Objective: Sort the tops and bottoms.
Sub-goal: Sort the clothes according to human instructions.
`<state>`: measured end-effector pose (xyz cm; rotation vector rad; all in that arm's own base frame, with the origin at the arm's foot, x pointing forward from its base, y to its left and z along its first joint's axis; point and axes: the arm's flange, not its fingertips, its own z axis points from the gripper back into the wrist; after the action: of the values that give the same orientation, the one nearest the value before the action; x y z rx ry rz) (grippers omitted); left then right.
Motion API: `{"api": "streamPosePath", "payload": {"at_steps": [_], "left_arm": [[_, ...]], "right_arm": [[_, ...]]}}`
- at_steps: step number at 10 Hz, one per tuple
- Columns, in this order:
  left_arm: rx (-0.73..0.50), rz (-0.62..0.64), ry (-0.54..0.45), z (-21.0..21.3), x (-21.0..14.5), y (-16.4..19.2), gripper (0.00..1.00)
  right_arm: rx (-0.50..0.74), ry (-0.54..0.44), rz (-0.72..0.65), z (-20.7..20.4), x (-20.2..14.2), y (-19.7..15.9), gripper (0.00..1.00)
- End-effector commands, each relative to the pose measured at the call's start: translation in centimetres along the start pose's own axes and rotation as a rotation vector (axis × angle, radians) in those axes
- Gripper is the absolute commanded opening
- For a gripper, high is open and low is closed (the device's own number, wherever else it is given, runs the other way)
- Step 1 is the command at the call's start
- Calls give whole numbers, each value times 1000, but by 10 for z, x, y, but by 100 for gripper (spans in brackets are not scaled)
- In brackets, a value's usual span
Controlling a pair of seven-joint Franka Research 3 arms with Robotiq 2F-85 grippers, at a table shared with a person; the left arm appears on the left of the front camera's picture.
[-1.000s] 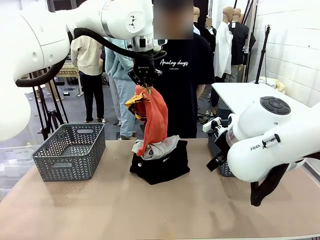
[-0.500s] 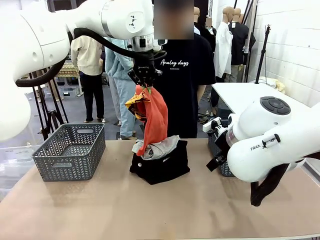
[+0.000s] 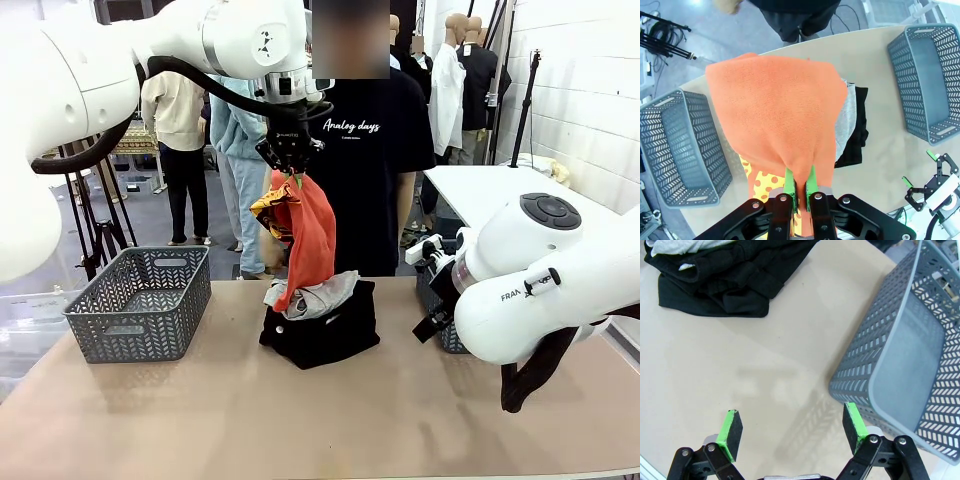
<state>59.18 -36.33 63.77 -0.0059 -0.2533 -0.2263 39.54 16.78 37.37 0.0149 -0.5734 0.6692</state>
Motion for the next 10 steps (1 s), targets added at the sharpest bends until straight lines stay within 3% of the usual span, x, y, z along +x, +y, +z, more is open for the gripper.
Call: {"api": "streamPosePath", "payload": {"at_steps": [1, 10], "left_arm": [[-19, 1, -12, 4, 1, 1, 0], [-19, 1, -12, 4, 1, 1, 0]], "right_arm": [[1, 1, -3, 0, 0, 0, 100], [1, 1, -3, 0, 0, 0, 100]]}}
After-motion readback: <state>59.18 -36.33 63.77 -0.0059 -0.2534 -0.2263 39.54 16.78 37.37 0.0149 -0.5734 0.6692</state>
